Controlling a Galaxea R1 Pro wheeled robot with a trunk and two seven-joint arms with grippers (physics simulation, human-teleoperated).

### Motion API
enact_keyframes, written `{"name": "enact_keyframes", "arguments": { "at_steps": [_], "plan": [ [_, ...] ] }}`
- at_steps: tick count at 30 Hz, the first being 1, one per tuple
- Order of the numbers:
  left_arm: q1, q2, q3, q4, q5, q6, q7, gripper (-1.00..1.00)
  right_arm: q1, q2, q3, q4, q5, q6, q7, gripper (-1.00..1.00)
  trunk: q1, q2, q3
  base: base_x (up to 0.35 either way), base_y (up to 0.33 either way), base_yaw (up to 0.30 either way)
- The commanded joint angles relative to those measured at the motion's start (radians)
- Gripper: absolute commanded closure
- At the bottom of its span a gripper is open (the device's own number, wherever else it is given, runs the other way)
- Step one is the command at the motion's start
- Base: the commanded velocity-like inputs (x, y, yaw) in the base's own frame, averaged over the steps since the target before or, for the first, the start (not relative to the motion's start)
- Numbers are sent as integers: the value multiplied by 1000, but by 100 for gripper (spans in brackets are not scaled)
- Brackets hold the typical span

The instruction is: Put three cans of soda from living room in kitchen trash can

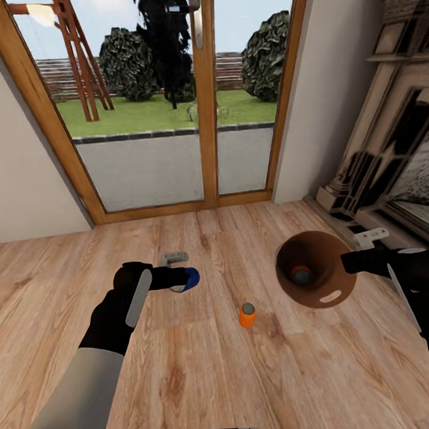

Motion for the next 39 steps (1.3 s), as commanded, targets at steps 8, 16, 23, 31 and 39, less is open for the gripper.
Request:
{"name": "enact_keyframes", "arguments": {
  "at_steps": [8, 16, 23, 31, 39],
  "plan": [
    [-1, 0, -1, 5, 12, 0, -13, 100, 5, 4, -1, 8, 31, 0, 3, 100, -4, 2, 31, 0, 0, 0],
    [-3, 14, -19, 12, 154, 0, -15, 100, 28, 8, 0, 13, 34, 0, 3, 100, -7, 4, 62, 0, 0, 0],
    [-3, 129, -164, 3, 460, 0, -15, 100, 33, 10, 2, 44, 33, 0, 18, 100, -10, 5, 89, 0, 0, 0],
    [-2, 164, -229, 0, 577, 0, -15, 100, 31, 9, -3, 185, 33, 0, 77, 100, -14, 7, 120, 0, 0, 0],
    [-1, 166, -237, 6, 579, 0, -14, 100, 32, -2, -12, 205, 33, 0, 186, 100, -18, 9, 151, 0, 0, 0]
  ]
}}
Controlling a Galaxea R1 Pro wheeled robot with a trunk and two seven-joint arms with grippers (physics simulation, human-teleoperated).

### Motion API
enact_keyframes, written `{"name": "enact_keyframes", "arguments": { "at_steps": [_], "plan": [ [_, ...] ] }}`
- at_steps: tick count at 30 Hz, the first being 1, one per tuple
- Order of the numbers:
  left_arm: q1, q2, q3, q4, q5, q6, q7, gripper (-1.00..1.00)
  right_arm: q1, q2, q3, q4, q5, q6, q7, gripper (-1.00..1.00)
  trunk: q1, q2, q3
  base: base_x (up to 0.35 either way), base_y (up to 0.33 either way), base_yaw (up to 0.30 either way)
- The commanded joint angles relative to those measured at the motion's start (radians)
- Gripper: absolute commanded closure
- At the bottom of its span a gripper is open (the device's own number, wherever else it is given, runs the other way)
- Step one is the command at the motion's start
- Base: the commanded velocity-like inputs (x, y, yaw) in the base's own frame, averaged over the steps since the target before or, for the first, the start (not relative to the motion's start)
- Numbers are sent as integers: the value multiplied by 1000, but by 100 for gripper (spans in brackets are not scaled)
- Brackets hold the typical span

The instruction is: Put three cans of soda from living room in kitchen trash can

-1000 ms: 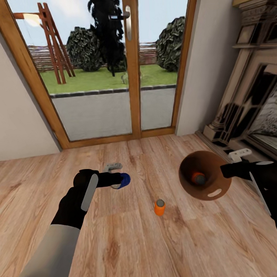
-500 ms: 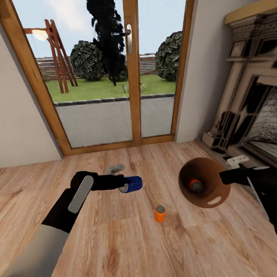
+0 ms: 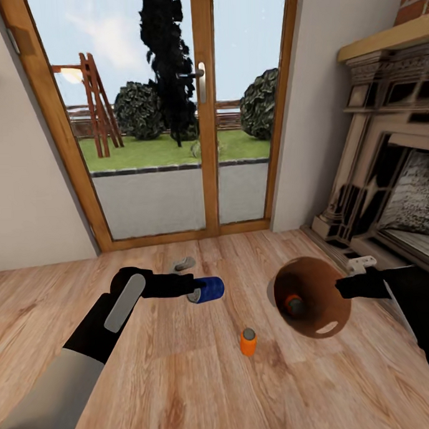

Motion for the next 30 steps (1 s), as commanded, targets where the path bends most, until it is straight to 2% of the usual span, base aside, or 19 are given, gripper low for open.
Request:
{"name": "enact_keyframes", "arguments": {
  "at_steps": [1, 8, 13, 15, 18, 21, 26, 27, 30],
  "plan": [
    [0, 0, 0, 1, -1, 0, 0, 100, -1, -2, -1, -1, 26, 0, 8, 100, 0, 0, 4, 0, 0, 0],
    [0, 1, -1, -7, 2, 0, -3, 100, -2, 0, 3, 6, 27, 0, 21, 100, -4, 2, 31, 0, 0, 0],
    [1, 7, -6, -98, 5, 0, -36, 100, -3, 4, 7, 65, 26, 0, 22, 100, -6, 3, 51, 0, 0, 0],
    [2, 18, -15, -144, 6, 0, -48, 100, -3, 7, 10, 107, 25, 0, 22, 100, -7, 4, 58, 0, 0, 0],
    [2, 22, -21, -171, 6, 0, -68, 100, -3, 7, 11, 134, 25, 0, 23, 100, -8, 4, 70, 0, 0, 0],
    [4, 27, -26, -202, 6, 0, -112, 100, -5, 10, 15, 167, 25, 0, 23, 100, -9, 5, 81, 0, 0, 0],
    [5, 29, -36, -217, 5, 0, -176, 100, -7, 23, 37, 204, 25, 0, 23, 100, -9, 5, 81, 0, 0, 0],
    [5, 29, -49, -218, 4, 0, -244, 100, -9, 33, 42, 218, 25, 0, 23, 100, -9, 5, 81, 0, 0, 0],
    [5, 30, -58, -219, 3, 0, -317, 100, -9, 45, 44, 224, 25, 0, 23, 100, -9, 5, 81, 0, 0, 0]
  ]
}}
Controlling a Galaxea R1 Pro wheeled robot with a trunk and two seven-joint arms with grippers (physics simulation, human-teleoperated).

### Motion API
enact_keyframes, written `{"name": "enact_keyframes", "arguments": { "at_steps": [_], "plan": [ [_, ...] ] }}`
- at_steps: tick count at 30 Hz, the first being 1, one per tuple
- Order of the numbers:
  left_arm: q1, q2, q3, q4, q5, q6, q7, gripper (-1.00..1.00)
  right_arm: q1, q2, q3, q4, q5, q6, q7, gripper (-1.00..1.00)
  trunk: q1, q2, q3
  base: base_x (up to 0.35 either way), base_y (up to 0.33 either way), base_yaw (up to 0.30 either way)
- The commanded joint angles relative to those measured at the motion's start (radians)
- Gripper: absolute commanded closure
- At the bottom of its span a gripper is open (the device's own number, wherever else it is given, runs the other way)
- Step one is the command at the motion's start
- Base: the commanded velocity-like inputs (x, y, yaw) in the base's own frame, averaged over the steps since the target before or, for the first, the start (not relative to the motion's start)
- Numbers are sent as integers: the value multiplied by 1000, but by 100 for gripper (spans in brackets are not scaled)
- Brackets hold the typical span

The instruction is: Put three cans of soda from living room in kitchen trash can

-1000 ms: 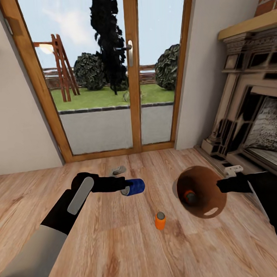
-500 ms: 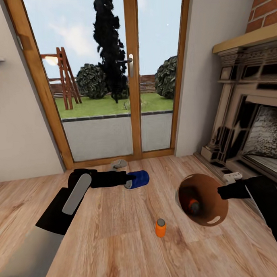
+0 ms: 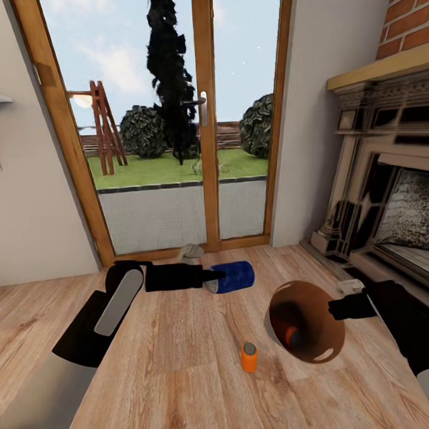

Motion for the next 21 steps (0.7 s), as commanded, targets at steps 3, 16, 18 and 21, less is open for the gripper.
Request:
{"name": "enact_keyframes", "arguments": {
  "at_steps": [3, 16, 18, 21],
  "plan": [
    [0, 1, -4, -5, -7, 0, -57, 100, -1, 20, 1, 4, -20, 5, 3, 100, 0, 0, 0, 0, 0, 0],
    [0, 10, -42, -17, -10, 0, -224, 100, -26, 84, 38, 21, -18, 5, 2, 100, 0, 0, 0, 0, 0, 0],
    [0, 16, -66, -17, -11, 0, -241, 100, -37, 101, 43, 23, -18, 5, 0, 100, 0, 0, 0, 0, 0, 0],
    [0, 25, -72, -17, -12, 0, -245, 100, -40, 112, 44, 24, -17, 5, 0, 100, 0, 0, 0, 0, 0, 0]
  ]
}}
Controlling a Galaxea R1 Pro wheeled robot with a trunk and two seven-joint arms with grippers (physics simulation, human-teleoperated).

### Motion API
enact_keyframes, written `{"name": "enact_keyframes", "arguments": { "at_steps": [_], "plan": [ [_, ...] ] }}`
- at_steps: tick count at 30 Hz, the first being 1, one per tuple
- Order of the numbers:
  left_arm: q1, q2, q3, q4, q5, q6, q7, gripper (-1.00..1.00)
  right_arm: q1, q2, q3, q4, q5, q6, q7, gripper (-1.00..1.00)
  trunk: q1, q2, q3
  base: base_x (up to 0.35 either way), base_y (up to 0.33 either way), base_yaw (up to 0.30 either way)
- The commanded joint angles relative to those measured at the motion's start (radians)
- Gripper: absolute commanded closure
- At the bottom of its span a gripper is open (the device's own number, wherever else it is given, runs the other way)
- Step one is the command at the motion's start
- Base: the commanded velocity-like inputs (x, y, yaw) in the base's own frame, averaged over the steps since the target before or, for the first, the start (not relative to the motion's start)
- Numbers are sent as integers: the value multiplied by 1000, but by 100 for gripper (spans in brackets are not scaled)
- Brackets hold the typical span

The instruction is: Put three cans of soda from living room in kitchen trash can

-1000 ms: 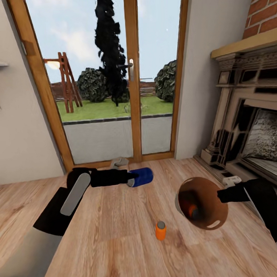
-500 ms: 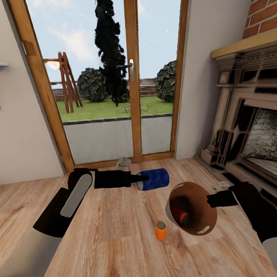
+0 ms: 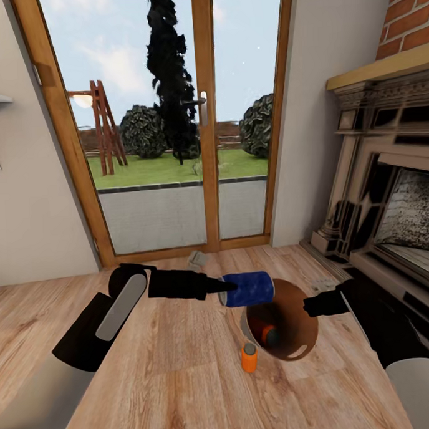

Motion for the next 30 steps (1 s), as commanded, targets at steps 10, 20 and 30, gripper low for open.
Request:
{"name": "enact_keyframes", "arguments": {
  "at_steps": [10, 20, 30],
  "plan": [
    [0, 29, -47, 1, -4, 1, -3, 100, -15, 51, 1, 0, 52, 3, 3, 100, 0, 0, 0, 0, 0, 0],
    [0, 32, -85, 1, -5, 1, 0, 100, -18, 61, 2, 9, 56, 3, 3, 100, 0, 0, 0, 0, 0, 0],
    [-1, 20, -109, 10, -106, 1, 14, 100, -29, 112, 2, 10, 129, 3, 3, 100, 0, 0, 0, 0, 0, 0]
  ]
}}
